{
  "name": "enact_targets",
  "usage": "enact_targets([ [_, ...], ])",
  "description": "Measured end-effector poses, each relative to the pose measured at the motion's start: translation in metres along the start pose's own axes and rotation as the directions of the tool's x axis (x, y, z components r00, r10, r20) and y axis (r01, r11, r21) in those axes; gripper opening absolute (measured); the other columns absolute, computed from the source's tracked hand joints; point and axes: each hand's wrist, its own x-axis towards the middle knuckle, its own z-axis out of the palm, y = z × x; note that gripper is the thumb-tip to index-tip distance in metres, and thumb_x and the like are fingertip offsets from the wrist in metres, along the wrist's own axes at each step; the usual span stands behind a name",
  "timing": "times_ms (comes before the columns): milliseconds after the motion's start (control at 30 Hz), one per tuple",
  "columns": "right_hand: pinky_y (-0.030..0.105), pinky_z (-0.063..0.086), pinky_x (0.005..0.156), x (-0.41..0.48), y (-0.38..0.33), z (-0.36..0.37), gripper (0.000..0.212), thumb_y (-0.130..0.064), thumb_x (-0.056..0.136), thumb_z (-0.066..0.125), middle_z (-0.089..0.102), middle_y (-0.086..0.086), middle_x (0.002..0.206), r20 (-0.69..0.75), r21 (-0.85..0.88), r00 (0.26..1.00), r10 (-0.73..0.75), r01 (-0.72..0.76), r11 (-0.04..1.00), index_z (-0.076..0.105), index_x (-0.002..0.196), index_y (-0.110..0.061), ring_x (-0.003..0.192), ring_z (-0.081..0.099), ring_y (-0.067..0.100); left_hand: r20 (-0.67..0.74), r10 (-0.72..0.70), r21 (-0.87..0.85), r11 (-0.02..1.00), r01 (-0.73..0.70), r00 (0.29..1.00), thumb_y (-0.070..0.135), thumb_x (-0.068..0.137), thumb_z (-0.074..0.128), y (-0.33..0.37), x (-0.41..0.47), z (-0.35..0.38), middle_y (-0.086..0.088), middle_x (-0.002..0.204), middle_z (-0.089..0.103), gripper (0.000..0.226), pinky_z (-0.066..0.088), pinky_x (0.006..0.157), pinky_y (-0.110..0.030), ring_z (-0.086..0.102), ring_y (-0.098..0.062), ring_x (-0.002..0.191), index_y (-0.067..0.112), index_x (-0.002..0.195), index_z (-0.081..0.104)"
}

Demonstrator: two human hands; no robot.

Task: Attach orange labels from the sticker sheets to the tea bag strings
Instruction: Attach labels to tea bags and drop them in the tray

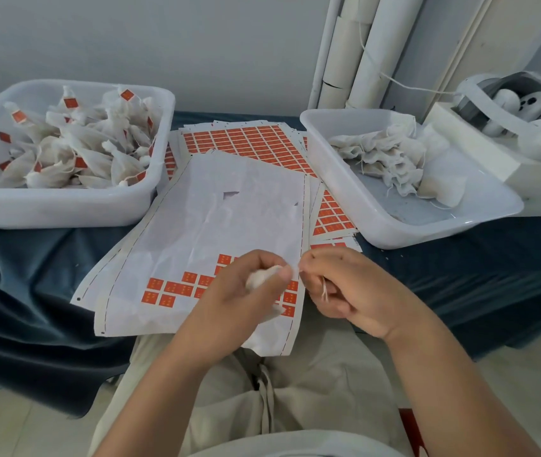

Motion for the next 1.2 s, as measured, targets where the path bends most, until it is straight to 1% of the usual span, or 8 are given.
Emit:
enact_targets([
  [133,0.018,0.031,0.039,0.003,0.003,0.001,0.034,-0.022,0.091,0.061,0.030,-0.003,0.056,0.090,0.420,0.995,-0.032,-0.009,0.907,0.041,0.064,-0.018,0.038,0.027,0.007,-0.027,0.055,0.028,0.998,-0.054,0.998,0.066,0.084,0.058,0.006,0.000,0.001,0.010,0.075,0.063,0.037,0.061,0.073,-0.028,0.065,-0.007,0.074,0.031,0.077,0.065],
  [267,0.015,0.031,0.036,0.004,0.002,0.000,0.033,-0.021,0.093,0.063,0.038,-0.009,0.054,0.071,0.658,0.994,-0.086,0.018,0.753,0.049,0.062,-0.020,0.034,0.032,0.003,-0.016,-0.003,0.010,1.000,0.003,1.000,0.072,0.080,0.048,0.008,0.000,-0.008,-0.022,0.090,0.059,0.047,0.054,0.071,-0.013,0.067,-0.032,0.085,0.026,0.069,0.051],
  [500,0.018,0.037,0.042,0.003,-0.002,-0.002,0.027,-0.026,0.094,0.065,0.042,-0.006,0.060,0.044,0.669,0.989,-0.142,0.076,0.739,0.060,0.070,-0.016,0.042,0.039,0.004,0.065,0.011,0.108,0.994,-0.018,0.998,0.065,0.094,0.039,0.003,0.000,-0.014,0.025,0.082,0.066,0.039,0.049,0.073,-0.010,0.065,0.004,0.082,0.044,0.102,0.072],
  [567,0.019,0.037,0.043,0.003,-0.002,-0.006,0.024,-0.025,0.095,0.067,0.044,-0.005,0.062,-0.020,0.632,0.988,-0.153,0.131,0.764,0.061,0.074,-0.016,0.043,0.039,0.005,0.144,-0.015,0.120,0.993,-0.003,0.990,0.064,0.100,0.041,0.001,-0.002,-0.016,0.012,0.095,0.070,0.037,0.050,0.075,-0.012,0.067,-0.007,0.093,0.047,0.110,0.072],
  [633,0.020,0.038,0.045,0.003,-0.001,-0.010,0.023,-0.027,0.095,0.068,0.044,-0.002,0.064,-0.132,0.490,0.976,-0.172,0.215,0.845,0.062,0.076,-0.015,0.046,0.039,0.008,0.229,0.000,0.127,0.991,-0.030,0.973,0.054,0.108,0.044,0.002,-0.003,-0.018,-0.001,0.085,0.065,0.030,0.050,0.070,-0.025,0.062,-0.017,0.077,0.049,0.101,0.072],
  [733,0.022,0.038,0.050,0.003,0.000,-0.013,0.026,-0.040,0.089,0.068,0.045,0.001,0.064,-0.272,0.154,0.936,-0.223,0.271,0.950,0.067,0.079,-0.016,0.052,0.039,0.013,0.273,0.022,0.232,0.969,-0.088,0.962,0.043,0.110,0.051,0.001,-0.001,-0.018,0.012,0.066,0.047,0.035,0.037,0.063,-0.034,0.042,-0.007,0.062,0.047,0.078,0.066],
  [967,0.018,0.041,0.053,0.002,0.003,-0.007,0.029,-0.051,0.094,0.062,0.048,0.000,0.065,-0.291,-0.094,0.901,-0.321,0.307,0.947,0.072,0.088,-0.024,0.056,0.042,0.014,0.273,-0.026,0.209,0.977,-0.033,0.962,0.055,0.092,0.066,-0.008,0.003,-0.019,-0.004,0.081,0.065,0.030,0.040,0.066,-0.035,0.055,-0.019,0.068,0.028,0.085,0.078],
  [1200,0.021,0.050,0.058,0.007,0.007,0.010,0.019,-0.036,0.099,0.063,0.064,-0.001,0.069,-0.221,-0.165,0.934,-0.280,0.247,0.955,0.077,0.091,-0.026,0.061,0.059,0.012,0.067,0.177,0.041,0.983,-0.180,0.982,0.043,0.099,0.070,-0.012,0.009,-0.009,0.013,0.131,0.067,0.016,0.050,0.099,-0.034,0.056,-0.007,0.133,0.034,0.096,0.084],
])
